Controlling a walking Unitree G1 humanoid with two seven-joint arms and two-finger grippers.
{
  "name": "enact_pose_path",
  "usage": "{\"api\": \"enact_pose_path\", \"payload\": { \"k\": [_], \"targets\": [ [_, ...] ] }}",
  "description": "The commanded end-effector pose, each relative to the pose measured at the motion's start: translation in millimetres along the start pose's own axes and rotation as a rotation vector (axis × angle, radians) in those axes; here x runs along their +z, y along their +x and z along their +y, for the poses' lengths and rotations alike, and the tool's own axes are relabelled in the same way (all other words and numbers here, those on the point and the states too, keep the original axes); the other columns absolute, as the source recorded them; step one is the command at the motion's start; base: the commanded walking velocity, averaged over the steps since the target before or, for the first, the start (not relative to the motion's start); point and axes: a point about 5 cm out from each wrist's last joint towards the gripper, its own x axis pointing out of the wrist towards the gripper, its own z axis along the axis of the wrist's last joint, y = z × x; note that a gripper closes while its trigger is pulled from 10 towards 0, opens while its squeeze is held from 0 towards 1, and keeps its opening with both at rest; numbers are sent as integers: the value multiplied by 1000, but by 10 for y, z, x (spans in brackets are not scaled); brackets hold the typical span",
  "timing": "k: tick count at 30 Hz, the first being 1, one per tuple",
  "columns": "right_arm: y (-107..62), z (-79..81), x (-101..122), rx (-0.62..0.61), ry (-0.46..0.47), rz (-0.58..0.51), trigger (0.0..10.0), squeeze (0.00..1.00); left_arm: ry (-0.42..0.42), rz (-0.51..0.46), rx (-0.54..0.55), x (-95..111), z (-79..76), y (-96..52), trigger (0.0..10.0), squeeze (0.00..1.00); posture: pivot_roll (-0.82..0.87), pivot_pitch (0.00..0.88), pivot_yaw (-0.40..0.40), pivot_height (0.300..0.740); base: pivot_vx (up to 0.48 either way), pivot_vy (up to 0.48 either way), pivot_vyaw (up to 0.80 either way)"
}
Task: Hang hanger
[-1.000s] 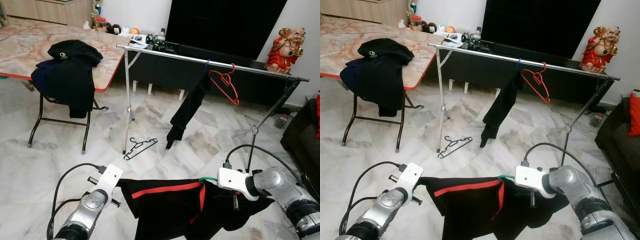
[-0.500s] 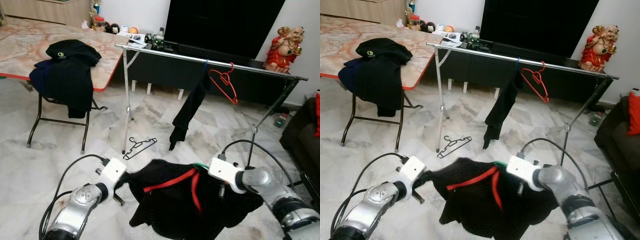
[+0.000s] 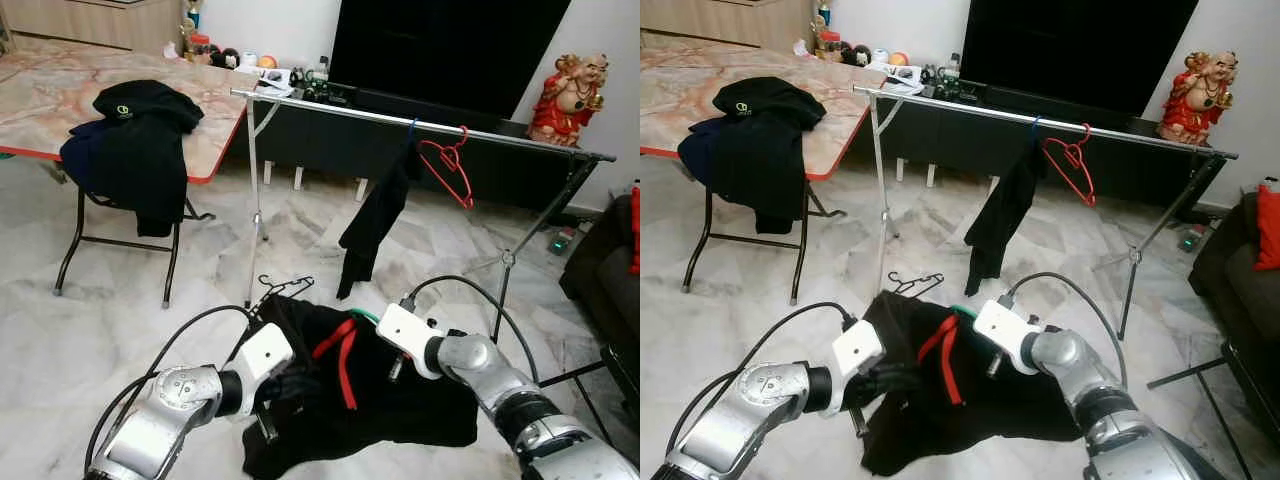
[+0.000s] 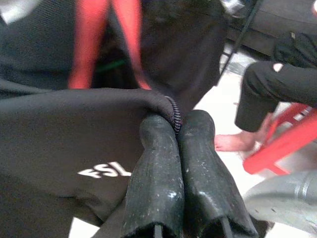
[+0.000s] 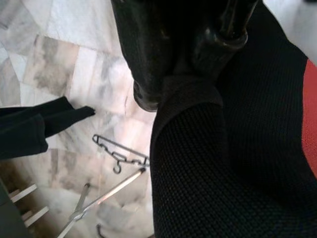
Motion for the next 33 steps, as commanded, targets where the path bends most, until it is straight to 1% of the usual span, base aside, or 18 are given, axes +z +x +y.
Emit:
{"api": "enact_pose_path", "payload": {
  "k": [1, 2, 4, 5, 6, 7, 8, 9, 13, 17, 22, 23, 25, 27, 28, 29, 30, 33],
  "targets": [
    [-29, -125, 78, -75, 47, -35, 0, 0, 8, -16, -67, 67, -97, 36, 588, 843, 184, 0, -162, 740, 0, 0, 0],
    [-19, -127, 97, -91, 61, -45, 0, 0, 5, -11, -87, 69, -121, 39, 1255, 973, 183, 0, -161, 740, 0, 0, 0],
    [8, -122, 173, -118, 88, -97, 0, 0, 9, 9, -132, 67, -182, 39, 3294, 1000, 186, 0, -161, 740, 0, 0, 0],
    [8, -122, 173, -118, 88, -97, 0, 0, 9, 9, -132, 67, -182, 39, 3294, 1000, 186, 0, -161, 740, 0, 0, 0],
    [40, -90, 227, -103, 136, -132, 0, 0, 9, 21, -148, 58, -207, 41, 6627, 1000, 186, 0, -159, 740, 0, 0, 0],
    [58, -66, 257, -94, 139, -148, 0, 0, 12, 25, -151, 58, -219, 43, 9255, 1000, 187, 0, -158, 740, 0, 0, 0],
    [58, -66, 257, -94, 139, -148, 0, 0, 12, 25, -151, 58, -219, 43, 9255, 1000, 187, 0, -158, 740, 0, 0, 0],
    [77, -42, 288, -93, 125, -162, 0, 0, 16, 26, -155, 59, -232, 45, 10000, 1000, 188, 0, -157, 740, 0, 0, 0],
    [100, -28, 306, -123, 119, -163, 0, 0, 16, 36, -186, 64, -271, 21, 10000, 1000, 194, 0, -161, 740, 0, 0, 0],
    [97, -26, 320, -121, 114, -179, 0, 0, 9, 42, -169, 53, -253, -3, 10000, 1000, 195, 0, -162, 740, 0, 0, 0],
    [29, -57, 273, -71, -1, -169, 0, 0, -5, 84, -98, -56, -135, -164, 10000, 1000, 196, 0, -165, 740, 0, 0, 0],
    [29, -57, 273, -71, -1, -169, 0, 0, -5, 84, -98, -56, -135, -164, 10000, 1000, 196, 0, -165, 740, 0, 0, 0],
    [-15, -65, 218, -26, -73, -146, 0, 0, -5, 101, -63, -89, -73, -251, 10000, 1000, 200, 0, -167, 740, 0, 0, 0],
    [-25, -62, 205, -10, -89, -142, 0, 0, -5, 105, -54, -95, -59, -273, 10000, 1000, 201, 0, -167, 740, 0, 0, 0],
    [-63, -50, 168, 57, -131, -134, 0, 0, -8, 114, -18, -107, 6, -354, 10000, 1000, 203, 0, -168, 740, 0, 0, 0],
    [-63, -50, 168, 57, -131, -134, 0, 0, -8, 114, -18, -107, 6, -354, 10000, 1000, 203, 0, -168, 740, 0, 0, 0],
    [-105, -30, 113, 137, -177, -113, 0, 0, -3, 128, 10, -123, 61, -433, 10000, 1000, 206, 0, -170, 740, 0, 0, 0],
    [-151, -11, 44, 216, -226, -79, 0, 0, 3, 141, 24, -137, 95, -498, 10000, 1000, 210, 0, -172, 740, 0, 0, 0]
  ]
}}
